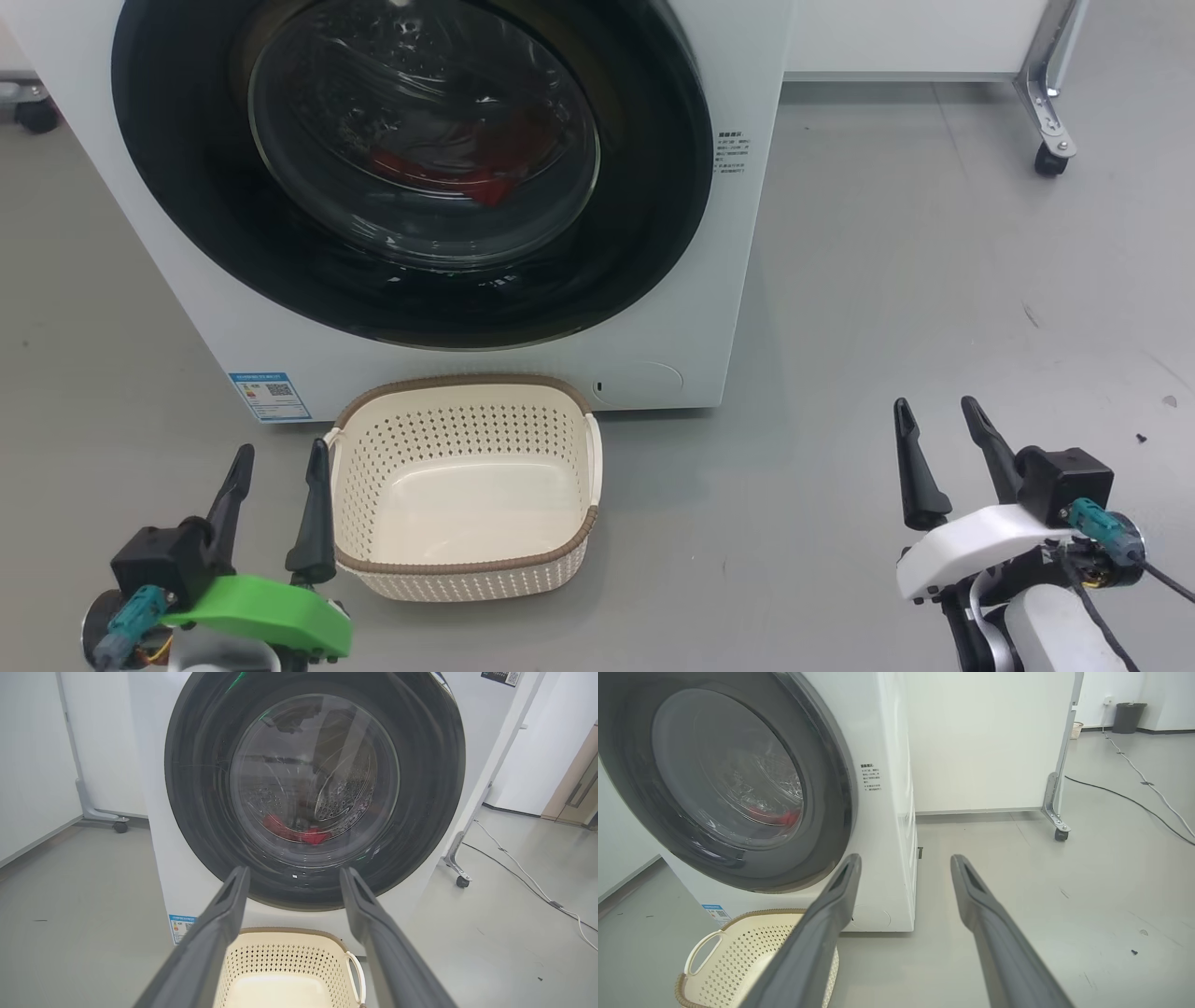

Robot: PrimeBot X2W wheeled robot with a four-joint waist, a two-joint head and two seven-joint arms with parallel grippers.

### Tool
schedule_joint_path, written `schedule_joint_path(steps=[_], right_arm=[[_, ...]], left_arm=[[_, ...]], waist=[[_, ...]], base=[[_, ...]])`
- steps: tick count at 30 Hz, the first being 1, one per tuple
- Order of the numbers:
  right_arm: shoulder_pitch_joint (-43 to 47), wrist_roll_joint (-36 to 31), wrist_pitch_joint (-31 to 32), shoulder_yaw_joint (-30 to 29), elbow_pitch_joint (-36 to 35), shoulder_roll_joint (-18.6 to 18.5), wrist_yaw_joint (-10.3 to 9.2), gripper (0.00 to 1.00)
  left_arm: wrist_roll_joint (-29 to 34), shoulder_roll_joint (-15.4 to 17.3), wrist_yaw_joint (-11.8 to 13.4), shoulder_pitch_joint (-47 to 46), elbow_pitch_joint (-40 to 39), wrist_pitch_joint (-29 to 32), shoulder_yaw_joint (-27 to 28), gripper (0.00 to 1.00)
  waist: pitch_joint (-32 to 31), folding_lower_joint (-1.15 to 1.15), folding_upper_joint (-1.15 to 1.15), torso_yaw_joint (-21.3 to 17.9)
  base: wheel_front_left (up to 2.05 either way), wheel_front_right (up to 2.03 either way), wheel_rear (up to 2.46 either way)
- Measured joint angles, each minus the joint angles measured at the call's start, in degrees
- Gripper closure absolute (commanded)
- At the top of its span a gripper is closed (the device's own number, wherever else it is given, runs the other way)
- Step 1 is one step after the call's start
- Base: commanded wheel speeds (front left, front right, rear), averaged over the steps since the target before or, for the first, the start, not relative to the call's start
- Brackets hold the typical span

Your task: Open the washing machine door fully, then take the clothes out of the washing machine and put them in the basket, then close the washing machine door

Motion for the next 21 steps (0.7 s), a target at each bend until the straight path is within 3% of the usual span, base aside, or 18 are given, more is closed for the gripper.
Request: schedule_joint_path(steps=[12,21], right_arm=[[0.0,-8.8,-2.03,1.42,0.69,0.33,-0.51,0.0],[0.02,-8.86,-2.2,0.36,1.13,1.47,-0.57,0.0]], left_arm=[[7.33,-0.35,0.56,0.02,1.19,-2.01,-2.05,0.0],[7.64,-1.18,1.12,0.01,2.4,-2.01,-1.69,0.0]], waist=[[-0.02,0.0,0.0,0.08],[-0.03,0.0,0.0,0.15]], base=[[0.0,0.0,0.0],[0.0,0.0,0.0]])
